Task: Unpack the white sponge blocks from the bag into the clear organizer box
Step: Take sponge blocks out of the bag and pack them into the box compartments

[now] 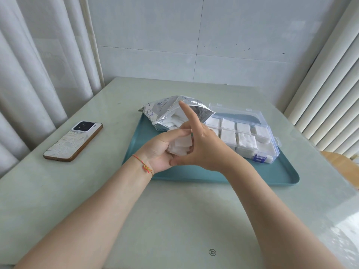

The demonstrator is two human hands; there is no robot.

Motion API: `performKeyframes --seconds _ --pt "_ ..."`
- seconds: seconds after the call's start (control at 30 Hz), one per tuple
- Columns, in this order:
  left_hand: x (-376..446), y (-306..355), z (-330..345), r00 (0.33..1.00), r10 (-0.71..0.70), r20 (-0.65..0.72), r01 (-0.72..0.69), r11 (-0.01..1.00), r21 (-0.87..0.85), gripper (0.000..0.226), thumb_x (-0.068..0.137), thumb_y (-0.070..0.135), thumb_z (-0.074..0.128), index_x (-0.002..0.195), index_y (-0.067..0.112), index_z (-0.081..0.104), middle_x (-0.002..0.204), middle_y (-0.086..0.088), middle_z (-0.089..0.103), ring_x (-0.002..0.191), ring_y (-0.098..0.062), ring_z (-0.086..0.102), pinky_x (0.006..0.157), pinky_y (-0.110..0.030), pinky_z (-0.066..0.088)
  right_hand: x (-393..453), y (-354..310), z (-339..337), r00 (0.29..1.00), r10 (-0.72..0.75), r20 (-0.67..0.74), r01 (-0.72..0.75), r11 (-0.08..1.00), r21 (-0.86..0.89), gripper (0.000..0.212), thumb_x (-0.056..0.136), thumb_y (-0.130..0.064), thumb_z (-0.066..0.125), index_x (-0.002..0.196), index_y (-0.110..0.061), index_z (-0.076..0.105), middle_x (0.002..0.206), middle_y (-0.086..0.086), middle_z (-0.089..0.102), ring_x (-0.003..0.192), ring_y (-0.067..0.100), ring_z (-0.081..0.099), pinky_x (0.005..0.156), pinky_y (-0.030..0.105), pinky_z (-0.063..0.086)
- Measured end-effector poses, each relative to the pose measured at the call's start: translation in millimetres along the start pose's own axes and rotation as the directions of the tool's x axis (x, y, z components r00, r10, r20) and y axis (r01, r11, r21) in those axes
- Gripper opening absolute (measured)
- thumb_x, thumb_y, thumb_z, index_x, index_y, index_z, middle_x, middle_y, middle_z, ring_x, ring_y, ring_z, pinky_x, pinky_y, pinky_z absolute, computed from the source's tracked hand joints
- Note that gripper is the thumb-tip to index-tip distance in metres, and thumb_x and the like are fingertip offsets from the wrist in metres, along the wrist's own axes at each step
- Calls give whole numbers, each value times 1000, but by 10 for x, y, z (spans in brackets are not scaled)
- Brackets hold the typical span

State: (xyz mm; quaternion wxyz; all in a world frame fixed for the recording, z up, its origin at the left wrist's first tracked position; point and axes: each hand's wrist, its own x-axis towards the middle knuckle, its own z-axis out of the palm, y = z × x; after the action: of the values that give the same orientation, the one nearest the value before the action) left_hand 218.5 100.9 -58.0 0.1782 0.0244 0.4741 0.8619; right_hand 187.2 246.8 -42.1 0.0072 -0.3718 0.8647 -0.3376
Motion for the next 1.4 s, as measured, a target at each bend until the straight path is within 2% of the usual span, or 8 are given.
performKeyframes --seconds 0.23,0.4,0.57,0.67,0.8,1.0,1.27,1.4 --pt "-14 0 21 991 -136 12 133 982 135 8 84 24 60 83 22 68 79 3 61 65 -10 54 59 -22 45 0 11 -34 999 13 -40 -11 999 48 130 58 -50 89 151 -49 -2 122 -7 52 88 3 56 96 36 47" --pt "44 3 -66 999 -38 -1 38 988 148 19 81 12 61 99 16 65 68 6 47 50 -6 38 54 -17 34 6 17 -37 995 54 -78 -41 986 160 91 67 -69 65 145 -34 35 123 -6 52 108 5 54 84 3 38" --pt "48 -36 -1 991 73 114 -107 937 333 29 80 0 64 97 23 68 89 4 60 78 -9 51 63 -21 37 69 44 6 968 144 -207 -64 935 349 24 91 -49 61 105 -30 65 109 -11 61 96 10 60 81 33 51" --pt "30 -59 60 994 97 40 -104 851 514 25 72 6 65 91 21 61 77 7 57 69 -11 50 54 -21 37 52 38 29 975 134 -177 -86 963 255 36 88 -42 68 119 -27 60 116 -11 60 107 -1 56 84 17 45" --pt "12 -60 89 994 94 55 -108 816 567 37 73 8 66 107 24 60 84 3 60 75 -12 55 53 -23 37 48 18 11 965 213 -150 -159 937 310 21 98 -35 54 114 -23 61 101 -5 64 63 2 61 59 25 49" --pt "-2 -63 105 995 64 81 -98 839 535 30 74 7 64 99 21 57 66 2 56 62 -13 52 51 -25 33 39 -16 -23 962 229 -147 -181 942 284 23 103 -30 44 113 -21 62 96 -8 63 94 11 59 80 28 49" --pt "15 23 33 1000 15 -4 -15 996 84 27 66 31 77 90 26 66 72 4 46 62 -10 40 52 -21 29 7 -81 -68 953 159 -258 -24 888 459 36 105 -40 33 112 -19 61 98 -12 62 85 -12 57 75 8 42" --pt "60 37 -39 991 12 -132 -17 999 -38 39 63 29 80 97 20 64 69 4 44 56 -10 39 51 -20 40 1 -60 -81 980 96 -176 -21 922 386 42 93 -38 64 128 -20 52 112 -7 60 100 -12 53 78 6 39"
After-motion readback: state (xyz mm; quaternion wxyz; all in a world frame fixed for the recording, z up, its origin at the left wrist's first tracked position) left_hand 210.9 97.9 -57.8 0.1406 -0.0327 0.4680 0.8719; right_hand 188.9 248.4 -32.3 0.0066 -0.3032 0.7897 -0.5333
